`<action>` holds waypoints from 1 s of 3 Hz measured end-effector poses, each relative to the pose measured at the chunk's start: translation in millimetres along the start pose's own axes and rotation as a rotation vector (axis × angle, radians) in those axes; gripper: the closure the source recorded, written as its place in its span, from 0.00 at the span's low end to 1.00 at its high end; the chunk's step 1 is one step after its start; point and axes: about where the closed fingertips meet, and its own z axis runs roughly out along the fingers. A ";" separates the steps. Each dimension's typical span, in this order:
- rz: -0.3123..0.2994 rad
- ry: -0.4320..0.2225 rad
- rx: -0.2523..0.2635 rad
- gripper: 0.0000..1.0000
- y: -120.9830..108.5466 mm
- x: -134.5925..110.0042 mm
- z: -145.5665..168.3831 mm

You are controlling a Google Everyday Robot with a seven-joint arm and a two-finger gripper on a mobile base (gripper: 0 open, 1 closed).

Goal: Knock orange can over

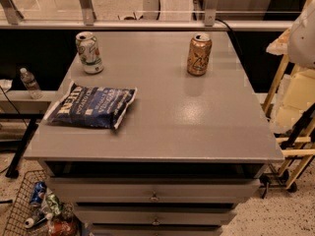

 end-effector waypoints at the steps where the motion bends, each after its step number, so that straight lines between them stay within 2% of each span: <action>1: 0.000 0.000 0.000 0.00 0.0 0.0 0.0; 2: 0.054 -0.074 0.028 0.00 -23.5 5.0 16.2; 3: 0.155 -0.217 0.058 0.00 -71.4 11.2 56.0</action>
Offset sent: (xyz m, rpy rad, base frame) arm 0.0963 -0.0376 -0.0396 0.2929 -0.1310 -0.1447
